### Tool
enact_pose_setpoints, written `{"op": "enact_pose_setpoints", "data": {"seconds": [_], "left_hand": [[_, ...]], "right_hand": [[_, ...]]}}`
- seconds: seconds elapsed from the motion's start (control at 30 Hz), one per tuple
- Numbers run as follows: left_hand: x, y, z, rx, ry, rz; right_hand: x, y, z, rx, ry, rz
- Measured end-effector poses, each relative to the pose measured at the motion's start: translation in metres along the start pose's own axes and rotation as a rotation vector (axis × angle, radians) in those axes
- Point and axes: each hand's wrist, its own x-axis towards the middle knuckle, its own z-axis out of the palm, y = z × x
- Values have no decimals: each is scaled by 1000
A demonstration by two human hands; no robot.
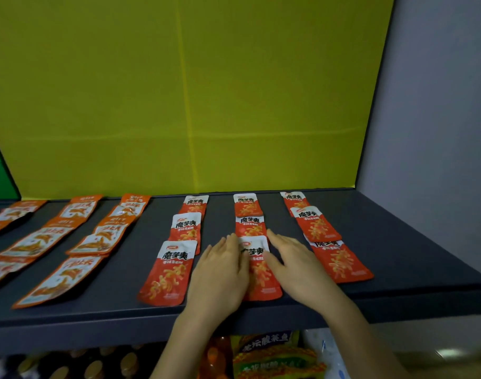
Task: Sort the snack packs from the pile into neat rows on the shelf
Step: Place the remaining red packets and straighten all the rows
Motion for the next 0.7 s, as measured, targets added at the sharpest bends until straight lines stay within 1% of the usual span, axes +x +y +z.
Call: {"op": "enact_pose_setpoints", "data": {"seconds": [0.4, 0.5, 0.6, 0.7], "left_hand": [[2, -4, 9, 84, -4, 37], [1, 0, 6, 28, 5, 31], [-4, 4, -6, -148, 120, 37], [-13, -8, -25, -217, 238, 50]], "right_hand": [[2, 5, 8, -13, 33, -17], [3, 6, 7, 19, 39, -24], [5, 5, 3, 101, 70, -8], [4, -4, -1, 151, 115, -38]]}}
